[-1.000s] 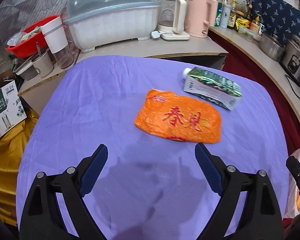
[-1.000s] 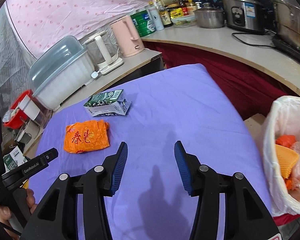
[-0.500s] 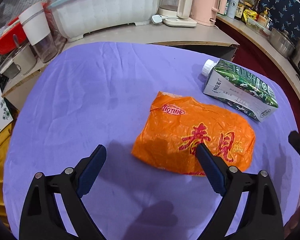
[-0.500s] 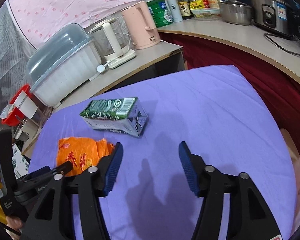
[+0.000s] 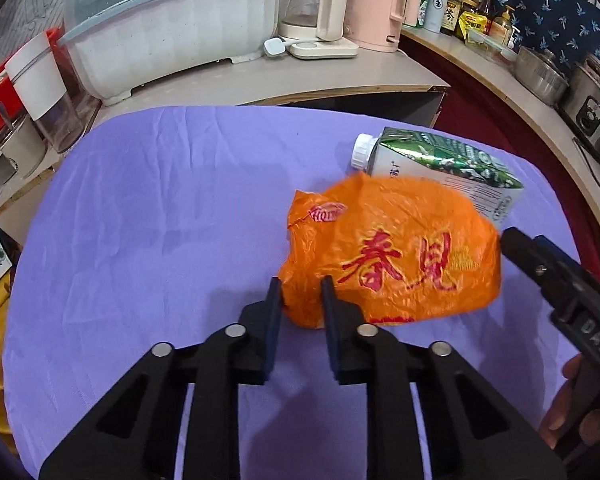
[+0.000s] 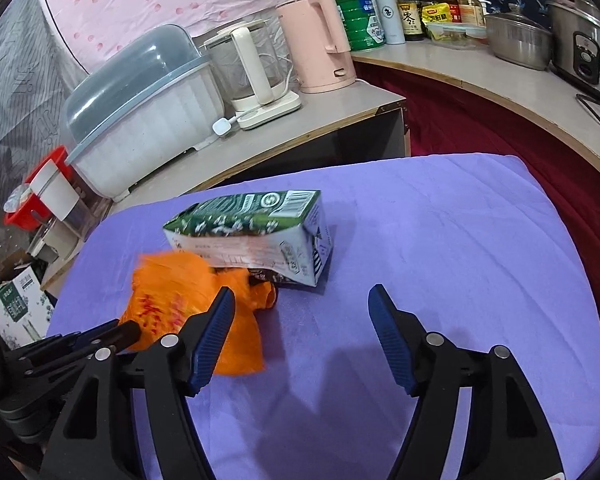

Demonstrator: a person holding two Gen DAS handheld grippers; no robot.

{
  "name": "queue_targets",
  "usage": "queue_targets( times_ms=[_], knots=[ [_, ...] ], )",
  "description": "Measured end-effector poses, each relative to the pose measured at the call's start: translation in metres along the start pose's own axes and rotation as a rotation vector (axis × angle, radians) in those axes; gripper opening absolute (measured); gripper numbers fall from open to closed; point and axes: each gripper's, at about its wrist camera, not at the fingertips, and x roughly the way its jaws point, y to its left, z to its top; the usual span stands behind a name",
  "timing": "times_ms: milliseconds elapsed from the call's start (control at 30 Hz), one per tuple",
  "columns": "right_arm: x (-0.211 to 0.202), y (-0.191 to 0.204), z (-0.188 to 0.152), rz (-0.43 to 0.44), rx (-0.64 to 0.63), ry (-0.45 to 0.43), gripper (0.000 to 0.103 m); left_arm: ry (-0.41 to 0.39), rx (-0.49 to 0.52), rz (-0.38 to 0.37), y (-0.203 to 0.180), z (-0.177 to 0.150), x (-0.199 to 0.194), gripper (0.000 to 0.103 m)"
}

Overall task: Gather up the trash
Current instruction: 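Grasp the orange snack bag with the left tool, then grasp the green-and-white milk carton with the right tool while the left tool holds the orange bag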

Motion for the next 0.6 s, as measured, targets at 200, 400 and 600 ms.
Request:
queue_targets(
  times_ms=[200,400,600],
  knots=[
    [0.002,-0.002,0.008,0.0,-0.001,-0.007,0.067,-0.035,-0.055,0.036,0.022,0.003,-0.028,0.004],
    [0.009,-0.003,0.025,-0.002,0.002,-0.019,0.067,-0.049,-0.11,0.076,0.041,0.014,-0.028,0.004],
    [0.022,-0.005,0.039,0.001,-0.002,-0.017,0.067,-0.013,-0.155,0.111,0.045,0.014,-0.009,0.003]
  ],
)
